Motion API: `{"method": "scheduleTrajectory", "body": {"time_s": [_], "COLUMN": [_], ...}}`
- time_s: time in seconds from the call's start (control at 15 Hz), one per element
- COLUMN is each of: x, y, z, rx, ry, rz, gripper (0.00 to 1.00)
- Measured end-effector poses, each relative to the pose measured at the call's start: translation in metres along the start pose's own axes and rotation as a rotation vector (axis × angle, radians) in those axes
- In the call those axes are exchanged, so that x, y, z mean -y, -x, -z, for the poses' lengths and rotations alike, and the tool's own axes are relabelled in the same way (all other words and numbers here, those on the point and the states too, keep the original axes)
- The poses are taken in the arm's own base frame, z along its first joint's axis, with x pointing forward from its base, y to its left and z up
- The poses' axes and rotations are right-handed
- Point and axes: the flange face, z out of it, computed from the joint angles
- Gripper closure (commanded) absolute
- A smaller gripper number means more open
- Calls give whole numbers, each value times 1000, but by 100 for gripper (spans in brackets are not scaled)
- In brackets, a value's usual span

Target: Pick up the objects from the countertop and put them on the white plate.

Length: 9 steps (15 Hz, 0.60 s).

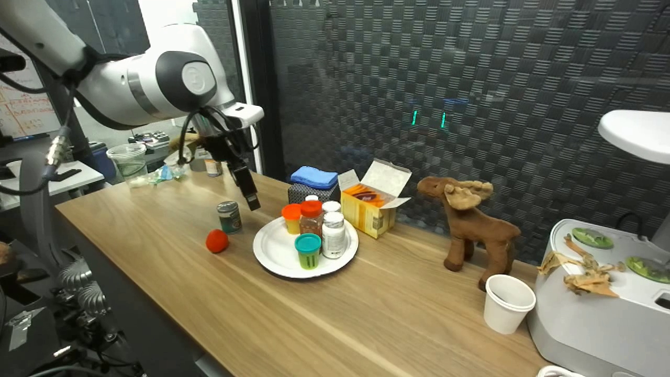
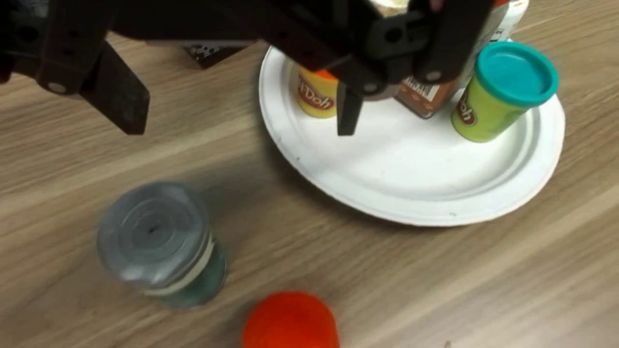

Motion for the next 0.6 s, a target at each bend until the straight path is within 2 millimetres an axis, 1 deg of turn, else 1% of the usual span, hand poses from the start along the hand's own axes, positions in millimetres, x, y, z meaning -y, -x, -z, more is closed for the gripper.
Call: {"method": "scheduleTrajectory", "body": {"time_s": [0.13, 0.33, 0.47, 0.6], "x": [14, 35, 44, 46], "y": [21, 47, 57, 61], "z": [7, 15, 16, 16], "rx": [7, 10, 16, 19], "ry": [-16, -44, -51, -51], "rz": [42, 99, 123, 133], "gripper": [0, 0, 0, 0]}}
